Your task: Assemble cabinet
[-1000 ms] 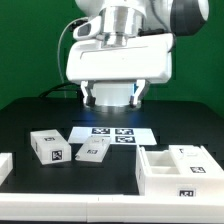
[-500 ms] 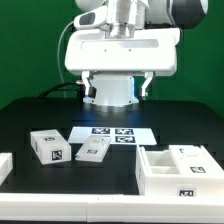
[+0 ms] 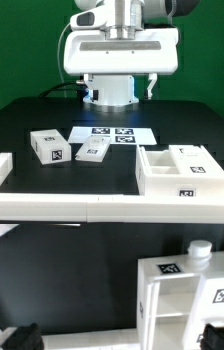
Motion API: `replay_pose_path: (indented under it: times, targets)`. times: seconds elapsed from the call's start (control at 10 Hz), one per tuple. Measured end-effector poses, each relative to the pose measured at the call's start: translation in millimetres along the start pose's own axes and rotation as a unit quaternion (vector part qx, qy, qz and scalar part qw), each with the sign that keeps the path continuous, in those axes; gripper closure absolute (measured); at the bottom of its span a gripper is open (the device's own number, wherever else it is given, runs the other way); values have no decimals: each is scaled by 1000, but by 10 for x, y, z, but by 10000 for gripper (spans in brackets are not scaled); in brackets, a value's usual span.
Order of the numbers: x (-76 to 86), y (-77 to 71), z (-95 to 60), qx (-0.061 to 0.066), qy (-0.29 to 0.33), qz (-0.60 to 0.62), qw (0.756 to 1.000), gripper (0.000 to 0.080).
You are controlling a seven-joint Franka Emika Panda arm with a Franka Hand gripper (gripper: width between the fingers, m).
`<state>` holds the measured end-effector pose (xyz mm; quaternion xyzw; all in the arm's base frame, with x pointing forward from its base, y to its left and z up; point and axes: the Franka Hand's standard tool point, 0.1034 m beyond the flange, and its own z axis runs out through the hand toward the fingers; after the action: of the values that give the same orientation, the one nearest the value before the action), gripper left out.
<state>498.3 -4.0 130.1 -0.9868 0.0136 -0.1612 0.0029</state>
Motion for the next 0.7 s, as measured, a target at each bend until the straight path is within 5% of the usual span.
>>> replay_pose_path:
  times: [0.5, 0.6, 0.7]
  targets:
    - [27, 18, 4, -8, 2, -127, 992, 2]
    - [41, 94, 19, 8, -25, -160, 987, 2]
    - [167, 215, 29, 11, -36, -181, 983, 2]
